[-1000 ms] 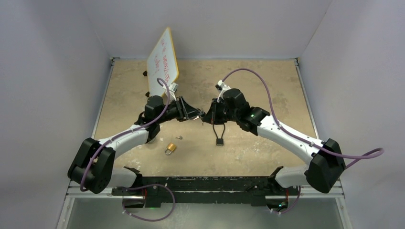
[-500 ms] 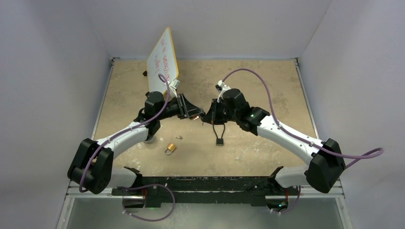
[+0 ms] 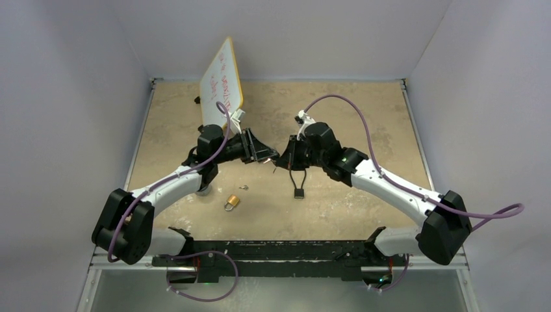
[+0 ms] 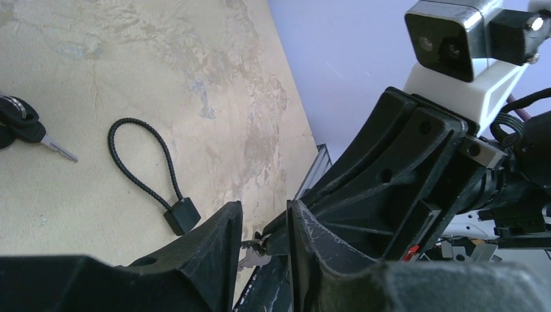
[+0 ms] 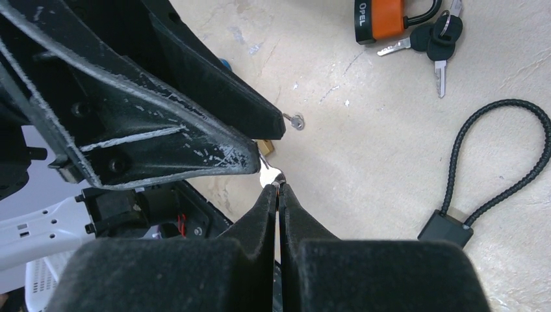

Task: Unlock with the key
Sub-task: Pick up the key from the center of the board.

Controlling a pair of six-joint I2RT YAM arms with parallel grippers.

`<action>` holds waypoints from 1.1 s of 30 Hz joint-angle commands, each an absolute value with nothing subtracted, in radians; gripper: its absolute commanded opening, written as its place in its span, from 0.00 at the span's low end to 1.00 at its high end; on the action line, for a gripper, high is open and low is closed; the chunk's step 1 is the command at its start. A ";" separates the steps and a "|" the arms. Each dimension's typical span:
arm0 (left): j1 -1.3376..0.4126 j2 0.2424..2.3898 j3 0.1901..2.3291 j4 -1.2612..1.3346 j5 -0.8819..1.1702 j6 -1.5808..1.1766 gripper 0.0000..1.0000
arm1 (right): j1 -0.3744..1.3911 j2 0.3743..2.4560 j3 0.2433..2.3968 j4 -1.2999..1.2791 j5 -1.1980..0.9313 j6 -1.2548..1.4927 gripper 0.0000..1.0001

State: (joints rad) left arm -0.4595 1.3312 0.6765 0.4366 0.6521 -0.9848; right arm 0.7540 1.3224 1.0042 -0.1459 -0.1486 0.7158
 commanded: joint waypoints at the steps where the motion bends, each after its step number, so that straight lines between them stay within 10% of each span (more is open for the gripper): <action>1: -0.462 1.315 0.692 0.415 0.640 -0.979 0.34 | 0.758 1.277 0.989 -0.076 -0.132 0.739 0.00; 12: -0.462 1.305 0.689 0.405 0.609 -0.993 0.48 | 0.760 1.261 0.954 -0.060 -0.135 0.749 0.00; 25: -0.463 1.308 0.653 0.465 0.617 -1.046 0.24 | 0.758 1.294 0.959 -0.019 -0.132 0.775 0.00; 30: -0.462 1.305 0.652 0.492 0.619 -1.043 0.00 | 0.759 1.296 0.953 -0.018 -0.159 0.793 0.01; 33: -0.461 1.290 0.661 0.511 0.621 -1.013 0.00 | 0.759 1.277 0.944 -0.021 -0.173 0.810 0.33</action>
State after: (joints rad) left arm -0.4614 1.3239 0.6563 0.4431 0.6212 -1.0466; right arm 0.7544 1.2949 0.9524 -0.0544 -0.1539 0.7841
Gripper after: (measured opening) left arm 0.022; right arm 0.179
